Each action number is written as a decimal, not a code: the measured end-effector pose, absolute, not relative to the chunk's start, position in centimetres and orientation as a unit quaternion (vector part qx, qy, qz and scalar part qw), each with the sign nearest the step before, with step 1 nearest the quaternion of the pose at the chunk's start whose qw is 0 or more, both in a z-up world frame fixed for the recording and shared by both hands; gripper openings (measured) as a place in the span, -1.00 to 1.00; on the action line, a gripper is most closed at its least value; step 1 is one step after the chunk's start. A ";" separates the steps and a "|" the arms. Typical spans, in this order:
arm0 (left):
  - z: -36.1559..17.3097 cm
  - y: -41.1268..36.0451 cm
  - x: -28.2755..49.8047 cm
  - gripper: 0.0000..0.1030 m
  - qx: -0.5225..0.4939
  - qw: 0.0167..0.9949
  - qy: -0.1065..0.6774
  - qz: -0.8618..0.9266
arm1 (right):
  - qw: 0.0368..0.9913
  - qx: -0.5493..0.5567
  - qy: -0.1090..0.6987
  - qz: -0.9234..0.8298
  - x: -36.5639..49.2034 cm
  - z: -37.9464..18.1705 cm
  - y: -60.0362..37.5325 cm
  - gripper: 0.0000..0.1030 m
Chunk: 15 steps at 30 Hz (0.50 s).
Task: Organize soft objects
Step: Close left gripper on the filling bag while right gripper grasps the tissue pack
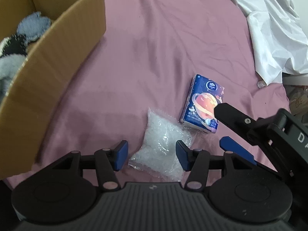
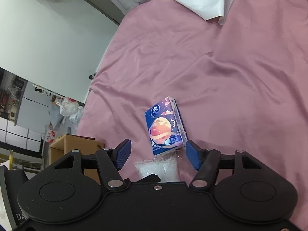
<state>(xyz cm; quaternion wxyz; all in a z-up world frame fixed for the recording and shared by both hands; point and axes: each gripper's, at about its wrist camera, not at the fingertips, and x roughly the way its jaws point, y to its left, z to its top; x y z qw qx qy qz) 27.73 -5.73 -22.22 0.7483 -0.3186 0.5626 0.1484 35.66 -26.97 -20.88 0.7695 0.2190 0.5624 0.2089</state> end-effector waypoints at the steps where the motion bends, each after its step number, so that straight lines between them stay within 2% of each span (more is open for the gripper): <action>1: -22.4 -5.6 27.7 -0.10 -0.327 0.747 0.561 0.144 | 0.771 0.216 0.562 0.209 35.8 -21.0 -26.7 0.22; 7: -21.9 -5.2 27.9 -0.32 -0.345 0.741 0.557 0.144 | 0.777 0.189 0.561 0.213 36.4 -21.5 -25.1 0.22; 12: -21.2 -5.1 28.0 -0.43 -0.335 0.745 0.558 0.146 | 0.781 0.166 0.565 0.210 36.7 -22.1 -24.3 0.21; 15: -21.2 -5.1 28.4 -0.44 -0.333 0.744 0.560 0.148 | 0.790 0.138 0.565 0.195 36.7 -22.5 -23.9 0.13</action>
